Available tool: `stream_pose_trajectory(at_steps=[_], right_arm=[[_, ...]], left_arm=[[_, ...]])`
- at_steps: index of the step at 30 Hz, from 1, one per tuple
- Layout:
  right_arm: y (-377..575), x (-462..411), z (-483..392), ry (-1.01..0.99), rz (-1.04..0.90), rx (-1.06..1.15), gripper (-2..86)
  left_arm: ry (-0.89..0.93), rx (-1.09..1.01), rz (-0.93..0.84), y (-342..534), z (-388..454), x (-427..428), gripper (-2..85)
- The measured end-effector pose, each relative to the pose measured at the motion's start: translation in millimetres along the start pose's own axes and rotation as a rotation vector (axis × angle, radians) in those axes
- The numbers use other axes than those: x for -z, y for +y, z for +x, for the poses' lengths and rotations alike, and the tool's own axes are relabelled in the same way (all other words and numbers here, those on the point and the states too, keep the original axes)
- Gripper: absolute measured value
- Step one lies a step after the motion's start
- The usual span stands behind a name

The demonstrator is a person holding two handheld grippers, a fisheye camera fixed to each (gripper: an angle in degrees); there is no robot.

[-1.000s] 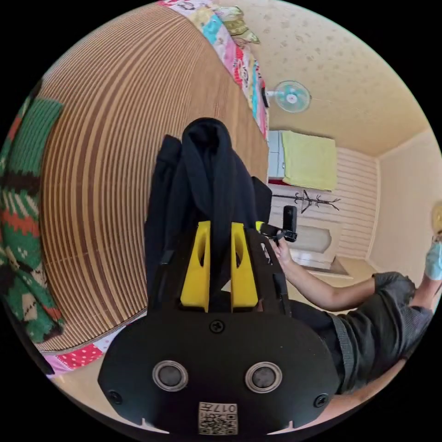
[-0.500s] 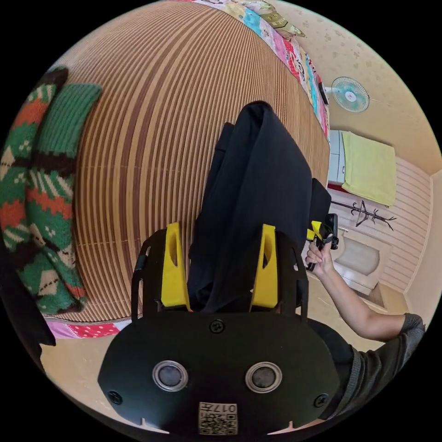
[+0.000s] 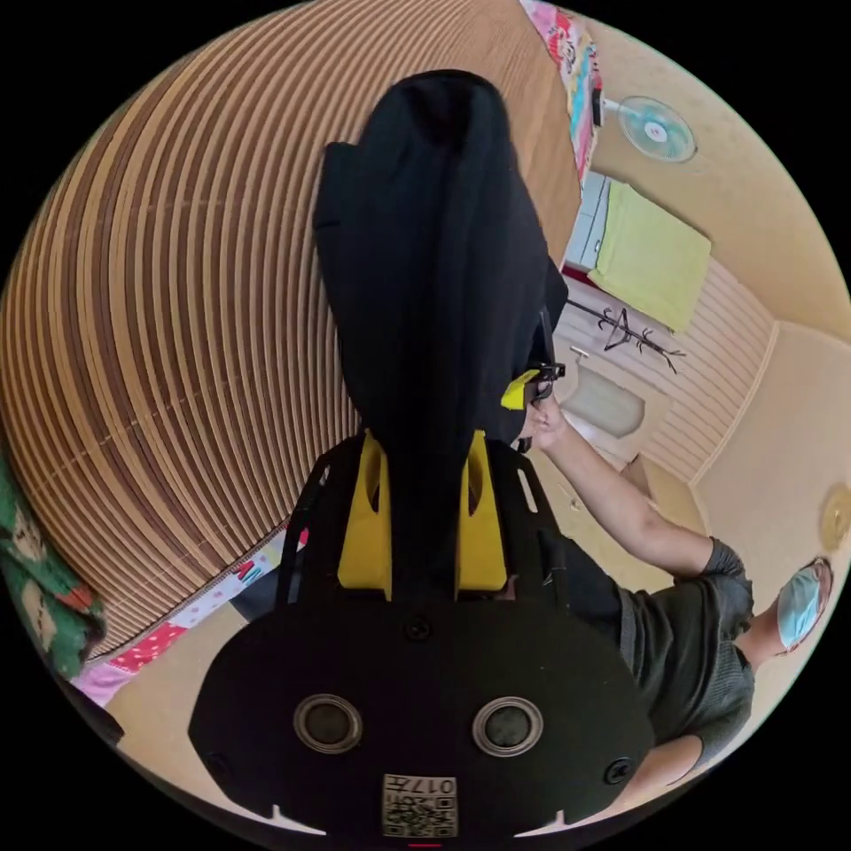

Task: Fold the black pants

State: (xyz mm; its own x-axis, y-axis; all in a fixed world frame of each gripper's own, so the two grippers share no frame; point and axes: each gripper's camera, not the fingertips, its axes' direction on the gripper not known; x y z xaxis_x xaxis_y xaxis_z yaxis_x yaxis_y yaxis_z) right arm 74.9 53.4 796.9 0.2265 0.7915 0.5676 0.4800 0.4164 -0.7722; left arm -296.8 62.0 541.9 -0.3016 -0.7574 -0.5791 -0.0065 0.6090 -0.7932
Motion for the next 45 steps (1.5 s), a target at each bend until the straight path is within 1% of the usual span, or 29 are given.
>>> stream_pose_trajectory(at_steps=[3, 6, 9, 11, 15, 17, 18, 19, 20, 21, 22, 24, 26, 27, 28, 29, 31, 32, 34, 35, 37, 38, 39, 40, 41, 42, 43, 44, 45], right_arm=[[6.9, -13.5, -34.4, -0.097, -0.026, 0.075, 11.1], [-0.2, -42.7, -80.9, -0.163, -0.089, 0.181, 9.2], [-16.9, -86.6, -140.8, -0.130, -0.174, 0.303, 8.8], [-29.7, -118.9, -178.7, -0.099, -0.206, 0.366, 8.7], [-63.3, -206.9, -267.9, -0.035, -0.252, 0.535, 8.8], [-80.8, -244.9, -297.2, 0.043, -0.238, 0.586, 9.3], [-94.2, -267.7, -307.4, 0.134, -0.212, 0.575, 9.8], [-109.3, -287.1, -307.7, 0.246, -0.183, 0.508, 10.9], [-116.7, -295.0, -304.7, 0.303, -0.170, 0.459, 11.5], [-128.6, -307.7, -295.4, 0.402, -0.161, 0.368, 12.1], [-133.8, -315.9, -285.3, 0.463, -0.162, 0.323, 11.9], [-131.9, -320.9, -267.9, 0.499, -0.167, 0.304, 9.6], [-125.5, -317.0, -243.8, 0.517, -0.182, 0.280, 5.7], [-120.7, -309.3, -223.7, 0.531, -0.196, 0.246, 3.2], [-114.3, -297.4, -201.6, 0.538, -0.210, 0.212, 2.4], [-110.2, -289.6, -190.0, 0.541, -0.211, 0.195, 2.0], [-86.9, -247.6, -141.1, 0.564, -0.187, 0.121, 1.2], [-79.5, -234.8, -128.2, 0.579, -0.172, 0.089, 1.1], [-39.0, -175.5, -77.4, 0.624, -0.066, -0.085, 0.7], [-25.2, -158.9, -65.7, 0.620, -0.030, -0.125, 0.6], [39.4, -97.2, -29.8, 0.556, 0.151, -0.229, 0.5], [58.0, -83.0, -22.3, 0.533, 0.206, -0.248, 0.4], [97.0, -56.7, -7.4, 0.486, 0.324, -0.288, 0.4], [138.3, -33.8, 8.2, 0.442, 0.447, -0.339, 0.4], [158.5, -24.3, 15.7, 0.421, 0.507, -0.362, 0.4], [198.8, -8.6, 30.2, 0.378, 0.627, -0.407, 0.3], [238.3, 2.8, 43.6, 0.338, 0.744, -0.455, 0.3], [258.3, 7.1, 50.0, 0.318, 0.804, -0.477, 0.2], [294.1, 12.6, 60.8, 0.278, 0.917, -0.509, 0.2]], left_arm=[[0.027, -0.078, 0.022, 40.4, 30.4, 22.3, 11.2], [0.004, -0.149, 0.068, 91.6, 62.8, 54.0, 11.2], [-0.054, -0.210, 0.153, 157.1, 91.0, 96.4, 11.3], [-0.130, -0.247, 0.247, 214.8, 113.1, 139.8, 11.3], [-0.278, -0.279, 0.360, 294.5, 148.0, 211.1, 11.5], [-0.440, -0.208, 0.439, 333.2, 157.2, 254.8, 12.5], [-0.485, -0.166, 0.463, 340.0, 154.1, 264.5, 12.9], [-0.557, -0.033, 0.527, 351.4, 139.6, 282.3, 14.9], [-0.606, 0.145, 0.600, 362.9, 117.3, 296.7, 16.4], [-0.621, 0.222, 0.637, 368.9, 106.5, 300.5, 16.9], [-0.635, 0.293, 0.710, 378.9, 90.2, 299.2, 17.1], [-0.641, 0.302, 0.811, 386.4, 72.7, 280.8, 15.7], [-0.648, 0.266, 0.905, 380.7, 47.5, 233.7, 10.4], [-0.659, 0.256, 0.911, 375.2, 39.2, 219.6, 8.7], [-0.694, 0.277, 0.886, 359.3, 17.4, 191.2, 3.5], [-0.734, 0.353, 0.808, 336.0, -14.0, 161.6, 0.5], [-0.815, 0.397, 0.697, 303.4, -62.4, 114.6, -0.2], [-0.867, 0.403, 0.752, 301.2, -78.2, 92.3, -0.5], [-0.903, 0.422, 0.807, 303.5, -87.0, 78.2, -0.8], [-0.929, 0.422, 0.836, 304.1, -88.6, 73.4, -0.9], [-0.957, 0.423, 0.878, 302.0, -95.0, 68.2, -0.9], [-0.967, 0.423, 0.893, 299.0, -103.0, 67.2, -0.9], [-0.966, 0.424, 0.899, 297.5, -108.3, 67.9, -1.0], [-0.943, 0.434, 0.916, 295.4, -121.4, 71.6, -1.0], [-0.889, 0.452, 0.948, 295.9, -137.2, 77.6, -1.0], [-0.855, 0.462, 0.970, 297.3, -145.6, 80.9, -1.0], [-0.778, 0.481, 1.022, 301.8, -162.9, 87.2, -1.0], [-0.693, 0.499, 1.082, 307.9, -181.5, 92.1, -1.0], [-0.651, 0.507, 1.112, 311.1, -190.9, 93.9, -1.0]])
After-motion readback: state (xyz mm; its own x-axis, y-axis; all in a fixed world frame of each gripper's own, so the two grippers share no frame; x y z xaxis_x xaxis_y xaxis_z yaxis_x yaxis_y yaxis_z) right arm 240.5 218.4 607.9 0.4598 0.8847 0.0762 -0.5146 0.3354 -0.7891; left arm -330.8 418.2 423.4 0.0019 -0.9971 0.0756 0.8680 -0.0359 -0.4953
